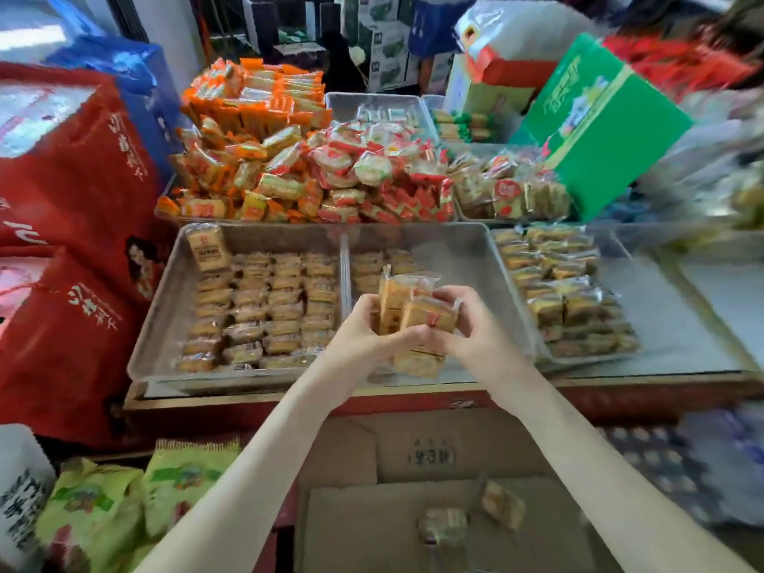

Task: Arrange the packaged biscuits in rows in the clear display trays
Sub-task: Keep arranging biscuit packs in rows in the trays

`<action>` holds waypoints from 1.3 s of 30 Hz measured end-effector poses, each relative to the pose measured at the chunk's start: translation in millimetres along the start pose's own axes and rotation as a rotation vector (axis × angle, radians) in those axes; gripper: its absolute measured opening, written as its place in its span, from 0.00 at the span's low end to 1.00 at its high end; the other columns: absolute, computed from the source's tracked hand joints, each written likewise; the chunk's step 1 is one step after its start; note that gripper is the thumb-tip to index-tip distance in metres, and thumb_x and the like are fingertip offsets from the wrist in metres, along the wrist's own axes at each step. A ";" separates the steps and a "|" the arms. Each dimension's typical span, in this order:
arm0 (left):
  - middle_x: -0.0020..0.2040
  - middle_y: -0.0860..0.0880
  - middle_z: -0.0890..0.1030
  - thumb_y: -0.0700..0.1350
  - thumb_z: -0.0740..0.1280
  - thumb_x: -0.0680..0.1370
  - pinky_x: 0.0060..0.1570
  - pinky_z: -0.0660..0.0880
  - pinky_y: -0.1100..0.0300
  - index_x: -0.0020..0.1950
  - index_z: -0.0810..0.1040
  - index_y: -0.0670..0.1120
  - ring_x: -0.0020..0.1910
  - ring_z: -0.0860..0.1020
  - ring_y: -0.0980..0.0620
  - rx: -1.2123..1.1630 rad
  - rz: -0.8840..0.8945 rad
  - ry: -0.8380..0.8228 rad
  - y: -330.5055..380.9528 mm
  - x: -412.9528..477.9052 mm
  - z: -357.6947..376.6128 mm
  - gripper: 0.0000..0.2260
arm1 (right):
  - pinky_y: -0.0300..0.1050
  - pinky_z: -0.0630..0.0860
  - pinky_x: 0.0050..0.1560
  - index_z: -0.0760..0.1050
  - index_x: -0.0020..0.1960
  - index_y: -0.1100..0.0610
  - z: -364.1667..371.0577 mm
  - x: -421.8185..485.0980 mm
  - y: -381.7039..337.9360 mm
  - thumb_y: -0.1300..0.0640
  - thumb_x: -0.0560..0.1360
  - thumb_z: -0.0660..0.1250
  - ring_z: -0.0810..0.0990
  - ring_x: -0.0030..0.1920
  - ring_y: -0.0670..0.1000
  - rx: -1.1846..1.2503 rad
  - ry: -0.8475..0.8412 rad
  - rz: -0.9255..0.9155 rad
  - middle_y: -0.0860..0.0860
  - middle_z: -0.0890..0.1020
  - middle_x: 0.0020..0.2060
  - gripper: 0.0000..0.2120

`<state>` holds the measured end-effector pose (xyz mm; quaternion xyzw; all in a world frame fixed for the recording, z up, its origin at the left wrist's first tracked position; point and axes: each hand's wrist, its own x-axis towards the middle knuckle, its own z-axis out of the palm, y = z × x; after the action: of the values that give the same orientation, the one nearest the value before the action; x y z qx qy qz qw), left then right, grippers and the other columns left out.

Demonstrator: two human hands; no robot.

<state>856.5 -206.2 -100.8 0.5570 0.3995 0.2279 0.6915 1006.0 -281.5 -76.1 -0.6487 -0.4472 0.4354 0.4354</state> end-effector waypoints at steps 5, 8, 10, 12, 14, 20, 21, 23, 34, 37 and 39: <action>0.52 0.48 0.83 0.50 0.78 0.67 0.47 0.81 0.57 0.57 0.73 0.48 0.49 0.83 0.53 0.113 -0.009 -0.009 1.6 -8.3 16.4 0.23 | 0.40 0.74 0.55 0.77 0.53 0.47 -32.1 -20.5 6.6 0.53 0.77 0.68 0.77 0.52 0.43 -0.113 0.096 -0.118 0.46 0.80 0.50 0.05; 0.52 0.47 0.83 0.46 0.77 0.70 0.50 0.82 0.51 0.57 0.74 0.48 0.49 0.84 0.51 0.191 -0.007 -0.029 2.4 -12.1 22.4 0.19 | 0.35 0.75 0.49 0.80 0.50 0.51 -42.8 -23.8 -3.1 0.57 0.75 0.70 0.78 0.46 0.43 -0.337 0.080 -0.203 0.45 0.82 0.45 0.04; 0.52 0.46 0.83 0.46 0.77 0.70 0.50 0.82 0.48 0.57 0.73 0.48 0.49 0.84 0.51 0.210 -0.011 -0.051 2.3 -14.3 24.3 0.20 | 0.32 0.75 0.46 0.81 0.48 0.51 -45.5 -23.4 -8.1 0.58 0.75 0.71 0.79 0.45 0.42 -0.386 0.023 -0.179 0.45 0.82 0.44 0.04; 0.52 0.46 0.83 0.47 0.79 0.69 0.51 0.81 0.45 0.58 0.73 0.47 0.49 0.84 0.50 0.220 -0.021 -0.078 1.7 -16.2 24.9 0.22 | 0.29 0.74 0.43 0.82 0.45 0.51 -47.7 -22.6 -10.0 0.60 0.76 0.70 0.79 0.42 0.38 -0.376 -0.003 -0.152 0.45 0.83 0.41 0.05; 0.52 0.46 0.83 0.48 0.79 0.67 0.53 0.80 0.43 0.59 0.73 0.46 0.50 0.84 0.49 0.228 -0.035 -0.103 0.6 -18.1 25.4 0.24 | 0.29 0.73 0.39 0.81 0.42 0.51 -48.6 -22.3 -10.1 0.61 0.76 0.70 0.78 0.38 0.36 -0.354 0.008 -0.137 0.44 0.82 0.37 0.07; 0.55 0.46 0.82 0.50 0.78 0.68 0.54 0.80 0.46 0.59 0.72 0.47 0.53 0.83 0.49 0.262 -0.068 -0.143 3.6 -24.8 20.2 0.25 | 0.32 0.73 0.34 0.80 0.39 0.53 -42.8 -19.6 -6.8 0.61 0.77 0.68 0.75 0.30 0.38 -0.185 0.031 -0.049 0.46 0.80 0.31 0.09; 0.55 0.46 0.82 0.49 0.78 0.70 0.53 0.81 0.48 0.59 0.72 0.48 0.52 0.83 0.49 0.274 -0.073 -0.132 3.7 -25.6 18.7 0.22 | 0.33 0.73 0.35 0.80 0.40 0.55 -40.6 -19.3 -7.0 0.61 0.77 0.68 0.75 0.30 0.38 -0.162 0.011 -0.030 0.47 0.80 0.32 0.08; 0.54 0.47 0.82 0.47 0.77 0.71 0.52 0.81 0.49 0.58 0.72 0.48 0.51 0.83 0.51 0.287 -0.082 -0.091 2.0 -26.4 16.4 0.19 | 0.36 0.77 0.39 0.80 0.41 0.54 -35.4 -17.3 -6.2 0.59 0.78 0.67 0.78 0.35 0.41 -0.216 -0.015 -0.052 0.48 0.82 0.35 0.07; 0.52 0.47 0.81 0.52 0.78 0.68 0.48 0.82 0.50 0.55 0.73 0.48 0.49 0.83 0.51 0.349 -0.078 0.009 -5.6 -30.5 18.2 0.22 | 0.42 0.81 0.41 0.81 0.38 0.49 -11.1 -1.6 -4.3 0.62 0.78 0.67 0.82 0.40 0.46 -0.237 0.035 -0.109 0.44 0.83 0.35 0.12; 0.52 0.47 0.82 0.50 0.77 0.70 0.43 0.82 0.56 0.55 0.73 0.48 0.49 0.83 0.51 0.295 -0.088 0.091 -10.1 -29.5 17.0 0.20 | 0.37 0.78 0.43 0.81 0.45 0.49 -11.6 0.3 -0.6 0.58 0.75 0.71 0.81 0.42 0.43 -0.210 0.043 -0.127 0.44 0.83 0.39 0.04; 0.53 0.45 0.83 0.51 0.76 0.71 0.44 0.80 0.57 0.58 0.74 0.45 0.49 0.84 0.51 0.089 -0.107 0.192 -15.3 -26.6 16.5 0.21 | 0.32 0.73 0.44 0.77 0.52 0.49 -17.1 1.6 5.9 0.53 0.74 0.72 0.77 0.43 0.42 -0.296 0.106 -0.161 0.44 0.79 0.42 0.08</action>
<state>852.4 -240.4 -106.5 0.5405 0.5028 0.2251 0.6359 1023.8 -284.3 -77.9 -0.6899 -0.5333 0.2936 0.3917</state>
